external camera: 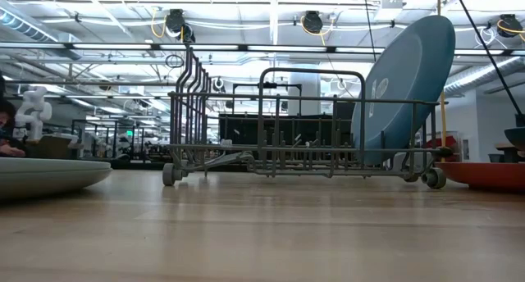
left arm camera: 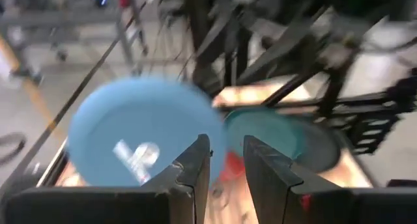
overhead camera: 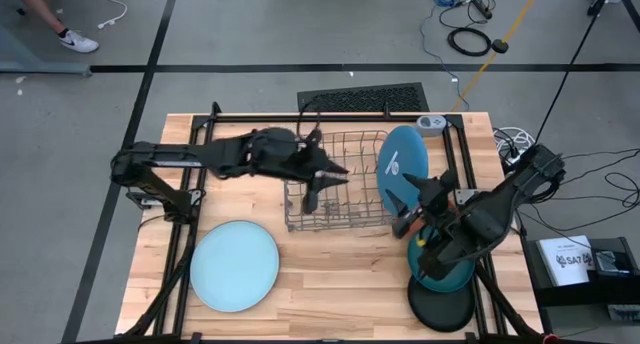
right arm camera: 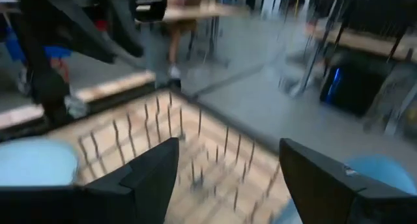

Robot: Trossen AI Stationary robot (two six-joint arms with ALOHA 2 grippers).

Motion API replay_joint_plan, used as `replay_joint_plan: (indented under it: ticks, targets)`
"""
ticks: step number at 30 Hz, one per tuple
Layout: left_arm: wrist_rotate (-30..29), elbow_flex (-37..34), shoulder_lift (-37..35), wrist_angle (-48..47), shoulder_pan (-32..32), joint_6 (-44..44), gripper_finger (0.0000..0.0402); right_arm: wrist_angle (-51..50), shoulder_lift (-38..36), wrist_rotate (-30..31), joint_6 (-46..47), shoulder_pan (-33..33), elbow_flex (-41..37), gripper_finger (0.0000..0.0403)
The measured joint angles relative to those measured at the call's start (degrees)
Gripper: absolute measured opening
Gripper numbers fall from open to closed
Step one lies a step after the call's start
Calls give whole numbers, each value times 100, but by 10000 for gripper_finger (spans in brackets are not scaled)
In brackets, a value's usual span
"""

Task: Sort dishes
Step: Put the light blue plate into the dish rack

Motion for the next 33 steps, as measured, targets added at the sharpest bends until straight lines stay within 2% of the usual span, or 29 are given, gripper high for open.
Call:
replay_joint_plan:
  ticks: [3, 7, 9, 13, 15, 17, 21, 24, 27, 31, 33]
  targets:
    - [56, 0, -110, 172, -322, 221, 94, 1048, 159, -1, -1264, -203, -2, 245]
    - [-160, 0, -332, 111, -666, 340, 93, 2978, 383, -377, -3310, -453, -2, 197]
    - [-567, 0, -581, -129, -845, 375, 93, 3961, 511, -722, -4395, -504, -2, 163]
    - [-2067, 7, -1074, -1247, -1415, 394, 93, 5347, 751, -1277, -5897, -549, -2, 78]
    - [-2672, 7, -1287, -1915, -1761, 44, 93, 5729, 856, -1458, -6393, -558, -2, 32]
    - [-2921, 7, -1442, -2876, -2090, -639, 93, 5969, 929, -1582, -6709, -567, -2, 9]
    - [-2969, -16, -1287, -5106, -2623, -2697, 93, 6127, 947, -1646, -6792, -599, -2, 20]
    - [-2797, -387, -999, -6030, -3045, -3963, 93, 6245, 927, -1790, -6909, -622, -2, 20]
    - [-2245, -1072, -778, -5756, -3437, -4397, 93, 6526, 907, -1921, -7114, -649, -2, 16]
    - [-1295, -2062, -401, -4270, -3858, -4682, 93, 6628, 907, -2004, -7199, -637, -2, 14]
    - [-1093, -2386, -189, -3594, -4093, -5029, 93, 6636, 907, -2082, -7180, -617, -2, 14]
